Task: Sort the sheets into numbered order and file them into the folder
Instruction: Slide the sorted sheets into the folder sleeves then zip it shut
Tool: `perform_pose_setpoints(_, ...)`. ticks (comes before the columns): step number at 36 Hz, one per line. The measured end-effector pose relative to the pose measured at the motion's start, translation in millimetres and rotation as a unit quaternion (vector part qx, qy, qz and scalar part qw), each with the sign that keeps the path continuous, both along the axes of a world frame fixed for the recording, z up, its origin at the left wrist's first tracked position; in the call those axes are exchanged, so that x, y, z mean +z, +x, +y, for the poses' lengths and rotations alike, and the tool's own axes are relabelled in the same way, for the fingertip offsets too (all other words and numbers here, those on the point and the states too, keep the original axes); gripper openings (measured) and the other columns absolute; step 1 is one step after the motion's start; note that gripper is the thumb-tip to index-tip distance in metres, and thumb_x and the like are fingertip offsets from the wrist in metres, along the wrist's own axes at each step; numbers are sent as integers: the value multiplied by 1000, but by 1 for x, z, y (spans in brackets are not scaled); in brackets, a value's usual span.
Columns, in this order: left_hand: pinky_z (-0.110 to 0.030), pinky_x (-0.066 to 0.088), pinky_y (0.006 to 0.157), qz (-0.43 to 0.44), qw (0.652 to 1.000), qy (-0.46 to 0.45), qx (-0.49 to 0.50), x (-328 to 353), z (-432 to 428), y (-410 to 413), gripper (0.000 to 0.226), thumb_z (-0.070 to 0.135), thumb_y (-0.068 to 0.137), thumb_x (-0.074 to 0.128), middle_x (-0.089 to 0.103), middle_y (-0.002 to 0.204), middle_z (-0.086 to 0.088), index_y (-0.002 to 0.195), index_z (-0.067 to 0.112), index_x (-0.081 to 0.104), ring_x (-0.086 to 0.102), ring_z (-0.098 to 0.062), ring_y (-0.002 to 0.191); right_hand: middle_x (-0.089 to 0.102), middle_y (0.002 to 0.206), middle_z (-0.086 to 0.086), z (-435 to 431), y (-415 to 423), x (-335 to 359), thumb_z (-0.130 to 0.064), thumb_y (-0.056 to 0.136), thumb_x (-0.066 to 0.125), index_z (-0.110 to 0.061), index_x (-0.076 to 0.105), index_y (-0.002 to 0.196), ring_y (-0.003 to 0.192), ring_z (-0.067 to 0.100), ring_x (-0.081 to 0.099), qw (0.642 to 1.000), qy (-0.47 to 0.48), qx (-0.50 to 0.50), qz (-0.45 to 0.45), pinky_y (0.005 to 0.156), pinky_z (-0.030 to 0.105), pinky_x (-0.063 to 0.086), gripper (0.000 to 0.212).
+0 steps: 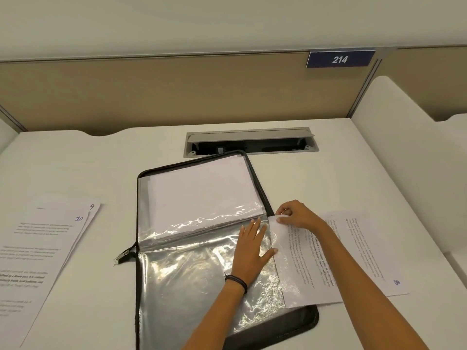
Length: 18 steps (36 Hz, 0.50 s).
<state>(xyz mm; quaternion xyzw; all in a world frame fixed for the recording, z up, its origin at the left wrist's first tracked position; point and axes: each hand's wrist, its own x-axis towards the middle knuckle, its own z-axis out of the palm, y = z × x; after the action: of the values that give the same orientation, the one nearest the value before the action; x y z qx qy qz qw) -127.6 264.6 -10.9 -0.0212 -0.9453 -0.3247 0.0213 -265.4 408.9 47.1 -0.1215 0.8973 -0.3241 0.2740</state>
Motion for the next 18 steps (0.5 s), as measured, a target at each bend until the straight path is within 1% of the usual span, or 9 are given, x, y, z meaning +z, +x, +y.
perform_pose_setpoints(2, -24, -13, 115, 4, 1000, 2, 7, -2, 1, 0, 85, 72, 83, 20, 11, 157, 6, 150, 20, 25, -4, -1, 141, 61, 91, 4, 0, 1, 1, -16, 83, 71, -12, 64, 98, 88, 15, 57, 1000, -3, -13, -15, 62, 17, 40, 17)
perform_pose_setpoints(5, -22, -13, 115, 13, 1000, 6, 23, -3, 4, 0, 79, 69, 86, 22, 15, 155, 9, 148, 22, 30, 2, -3, 143, 61, 96, 5, 0, 2, 5, -18, 84, 70, -16, 61, 95, 86, 15, 58, 999, 4, -12, -35, 61, 18, 42, 14)
perform_pose_setpoints(7, -21, -12, 116, 19, 999, 11, 36, -4, 5, -1, 71, 65, 88, 27, 20, 154, 10, 145, 23, 36, 10, -7, 144, 61, 98, 5, -1, 2, 6, -19, 84, 70, -17, 59, 96, 79, 11, 59, 999, 17, -4, -50, 61, 18, 43, 16)
perform_pose_setpoints(9, -23, -7, 117, 25, 998, 18, 48, -5, 7, -1, 62, 60, 91, 37, 31, 152, 5, 140, 22, 45, 19, -11, 143, 61, 97, 5, -1, 2, 8, -20, 84, 70, -16, 59, 97, 72, 8, 58, 997, 34, 6, -62, 59, 17, 43, 18)
perform_pose_setpoints(10, -25, -3, 118, 32, 998, 24, 57, -6, 8, -1, 53, 53, 92, 44, 38, 149, 2, 134, 21, 50, 25, -14, 142, 62, 97, 6, -1, 2, 9, -20, 84, 70, -15, 59, 98, 72, 8, 58, 997, 40, 10, -67, 59, 17, 43, 18)
perform_pose_setpoints(12, -29, 5, 117, 54, 994, 40, 82, -5, 11, -3, 30, 34, 92, 56, 49, 141, -1, 117, 18, 61, 36, -18, 137, 62, 99, 7, -2, 1, 11, -18, 84, 70, -12, 59, 99, 73, 10, 58, 996, 50, 23, -73, 59, 16, 44, 19)
perform_pose_setpoints(14, -33, 12, 117, 67, 991, 54, 104, -5, 15, -5, 12, 22, 91, 61, 54, 135, -1, 102, 17, 64, 41, -19, 134, 60, 98, 6, -4, 1, 12, -16, 84, 70, -10, 59, 100, 78, 13, 58, 994, 59, 37, -80, 60, 16, 43, 20)
perform_pose_setpoints(16, -40, 22, 116, 64, 989, 61, 122, -5, 16, -7, 4, 18, 91, 61, 56, 133, -1, 93, 17, 64, 43, -19, 132, 60, 100, 6, -5, 2, 13, -17, 83, 70, -12, 58, 99, 84, 16, 58, 994, 60, 45, -85, 61, 16, 43, 20)
perform_pose_setpoints(18, -44, 29, 113, 64, 986, 72, 139, -5, 16, -8, 3, 16, 90, 62, 58, 131, -1, 87, 16, 63, 46, -19, 128, 61, 103, 6, -6, 4, 12, -19, 84, 70, -14, 57, 98, 84, 17, 59, 994, 53, 42, -82, 62, 17, 44, 20)
